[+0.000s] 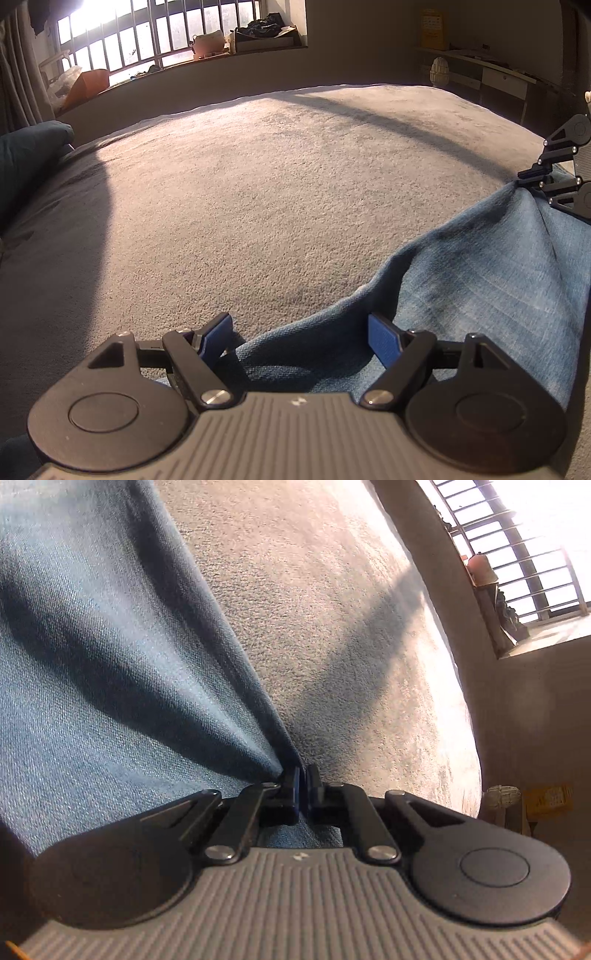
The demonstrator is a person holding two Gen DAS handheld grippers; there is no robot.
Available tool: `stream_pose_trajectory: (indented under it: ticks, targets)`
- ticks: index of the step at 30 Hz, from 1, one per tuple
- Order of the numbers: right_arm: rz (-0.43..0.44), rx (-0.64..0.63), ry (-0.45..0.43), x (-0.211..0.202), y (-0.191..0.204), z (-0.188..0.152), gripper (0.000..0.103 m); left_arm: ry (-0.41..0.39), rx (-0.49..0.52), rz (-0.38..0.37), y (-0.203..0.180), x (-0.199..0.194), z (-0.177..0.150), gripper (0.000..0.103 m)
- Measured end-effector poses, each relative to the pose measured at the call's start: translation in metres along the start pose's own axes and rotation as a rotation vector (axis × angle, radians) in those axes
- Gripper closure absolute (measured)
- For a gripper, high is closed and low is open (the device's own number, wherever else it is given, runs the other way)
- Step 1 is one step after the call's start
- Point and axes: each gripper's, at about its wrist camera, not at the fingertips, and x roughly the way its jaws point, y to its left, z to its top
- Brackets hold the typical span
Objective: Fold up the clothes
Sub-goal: 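Release the leg edge and move the right gripper to the jeans hem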
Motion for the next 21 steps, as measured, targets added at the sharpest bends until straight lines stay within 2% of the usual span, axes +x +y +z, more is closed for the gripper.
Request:
stream_pose_trajectory:
  ticks: [1, 2, 3, 7, 11, 15, 17, 21]
  targets:
    - [-0.042, 0.076, -0.002, -0.006, -0.006, -0.004, 0.073, 0.0, -0.003, -0.002, 0.001, 0.0, 0.0, 0.022]
    - [-0.054, 0.169, 0.01, -0.012, -0.014, -0.013, 0.059, -0.001, -0.005, -0.004, 0.001, 0.0, -0.001, 0.022]
    - [-0.067, 0.262, 0.022, -0.019, -0.021, -0.021, 0.057, -0.001, -0.006, -0.005, 0.001, 0.0, -0.001, 0.022]
    - [-0.111, 0.619, 0.074, -0.043, -0.051, -0.055, 0.056, 0.0, -0.004, -0.009, 0.002, 0.001, -0.001, 0.022]
    - [-0.107, 0.779, 0.181, -0.028, -0.069, -0.092, 0.057, 0.0, -0.002, -0.011, 0.002, 0.001, 0.0, 0.022]
    - [0.006, 1.016, 0.242, 0.003, -0.098, -0.12, 0.056, 0.002, -0.002, -0.011, 0.002, 0.002, 0.001, 0.022]
    - [0.027, 1.081, 0.261, 0.02, -0.107, -0.126, 0.049, 0.002, -0.001, -0.009, 0.002, 0.002, 0.001, 0.022]
    - [0.1, 1.178, 0.307, 0.038, -0.115, -0.138, 0.042, 0.002, 0.0, -0.009, 0.001, 0.002, 0.001, 0.022]
